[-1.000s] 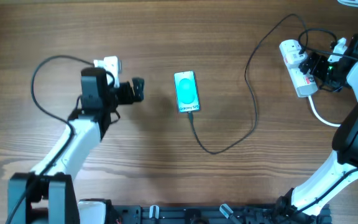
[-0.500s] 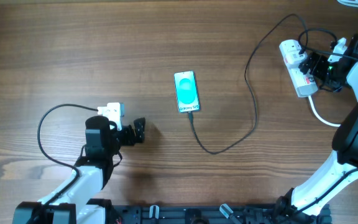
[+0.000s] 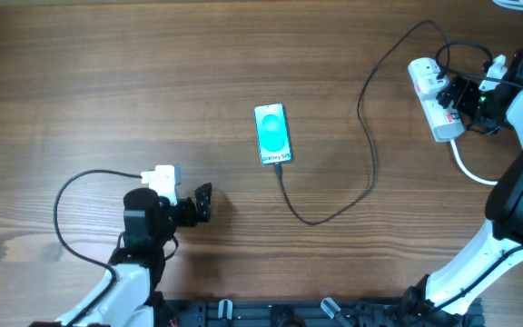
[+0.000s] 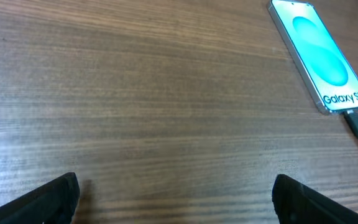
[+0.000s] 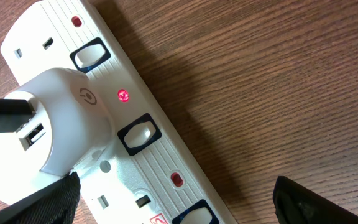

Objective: Plug charger to phone and switch on socket

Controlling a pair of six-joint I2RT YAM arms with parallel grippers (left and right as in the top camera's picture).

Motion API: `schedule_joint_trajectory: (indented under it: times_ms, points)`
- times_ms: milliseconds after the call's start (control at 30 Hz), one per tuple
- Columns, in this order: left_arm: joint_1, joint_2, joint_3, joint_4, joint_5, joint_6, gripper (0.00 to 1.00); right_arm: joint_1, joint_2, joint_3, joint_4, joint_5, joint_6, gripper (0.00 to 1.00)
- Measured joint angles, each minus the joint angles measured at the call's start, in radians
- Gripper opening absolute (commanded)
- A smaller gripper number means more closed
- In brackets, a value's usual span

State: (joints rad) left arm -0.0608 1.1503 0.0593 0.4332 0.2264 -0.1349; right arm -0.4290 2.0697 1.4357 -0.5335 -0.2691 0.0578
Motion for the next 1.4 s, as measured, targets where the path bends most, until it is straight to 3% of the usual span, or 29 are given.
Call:
schedule_joint_trajectory:
  times_ms: [300, 500, 667, 867, 1133, 1400]
  points:
    - [0.000, -0.131, -0.044, -0.106, -0.021, 0.003, 1.00, 0.000, 0.000, 0.000, 0.000, 0.000, 0.000, 0.99]
    - [0.000, -0.366, -0.050, -0.381, -0.058, 0.003, 1.00, 0.000, 0.000, 0.000, 0.002, 0.000, 0.000, 0.99]
    - [0.000, -0.513, -0.052, -0.480, -0.076, 0.003, 1.00, 0.000, 0.000, 0.000, 0.002, 0.000, 0.000, 1.00]
    - [0.000, -0.662, -0.052, -0.495, -0.111, 0.006, 1.00, 0.000, 0.000, 0.000, 0.003, 0.000, 0.000, 1.00]
    - [0.000, -0.934, -0.051, -0.501, -0.162, 0.140, 1.00, 0.000, 0.000, 0.000, 0.003, 0.000, 0.000, 1.00]
    - [0.025, -1.085, -0.051, -0.502, -0.181, 0.186, 1.00, 0.000, 0.000, 0.000, 0.003, 0.000, 0.000, 1.00]
